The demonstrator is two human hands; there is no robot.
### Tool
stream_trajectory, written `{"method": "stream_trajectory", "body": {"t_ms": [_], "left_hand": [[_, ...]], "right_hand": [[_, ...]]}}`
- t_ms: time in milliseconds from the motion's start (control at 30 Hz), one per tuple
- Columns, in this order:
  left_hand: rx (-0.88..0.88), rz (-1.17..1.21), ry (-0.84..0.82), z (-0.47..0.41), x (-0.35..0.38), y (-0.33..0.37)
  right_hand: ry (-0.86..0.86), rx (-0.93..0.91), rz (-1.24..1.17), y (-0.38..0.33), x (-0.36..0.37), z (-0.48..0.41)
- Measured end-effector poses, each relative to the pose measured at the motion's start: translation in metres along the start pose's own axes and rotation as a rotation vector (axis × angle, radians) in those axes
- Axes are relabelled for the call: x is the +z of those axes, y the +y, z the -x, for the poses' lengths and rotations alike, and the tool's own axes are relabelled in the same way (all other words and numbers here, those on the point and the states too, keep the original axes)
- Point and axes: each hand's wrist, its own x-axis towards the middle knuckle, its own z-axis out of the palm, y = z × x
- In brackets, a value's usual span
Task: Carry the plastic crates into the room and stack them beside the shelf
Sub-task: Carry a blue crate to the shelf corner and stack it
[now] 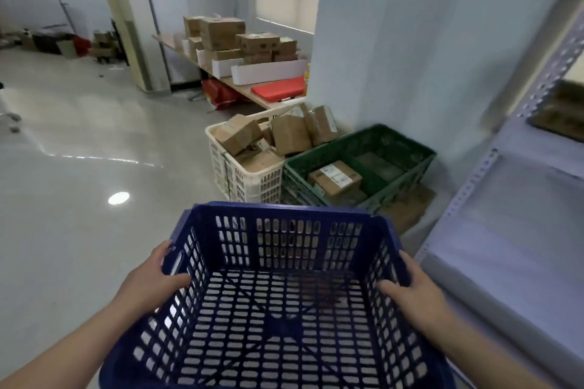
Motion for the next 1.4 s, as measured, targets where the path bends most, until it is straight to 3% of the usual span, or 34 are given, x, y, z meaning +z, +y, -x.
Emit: {"method": "stream_trajectory", "body": {"t_ms": [433, 733, 1100, 1400], "left_hand": [[0.259, -0.177, -0.223, -0.035, 0.052, 0.074], [0.379, -0.177, -0.455, -0.010, 0.122, 0.120], [0.553, -0.266, -0.619, 0.093, 0.209, 0.200], [0.779, -0.344, -0.717, 0.247, 0.310, 0.290]], "right_hand": [[0.312, 0.171, -0.060, 0.059, -0.037, 0.072], [0.514, 0.331, -0.086, 0.136, -0.069, 0.148], [0.735, 0.523, -0.178, 0.236, -0.131, 0.253], [0.886, 0.651, -0.319, 0.351, -0.224, 0.359]]}}
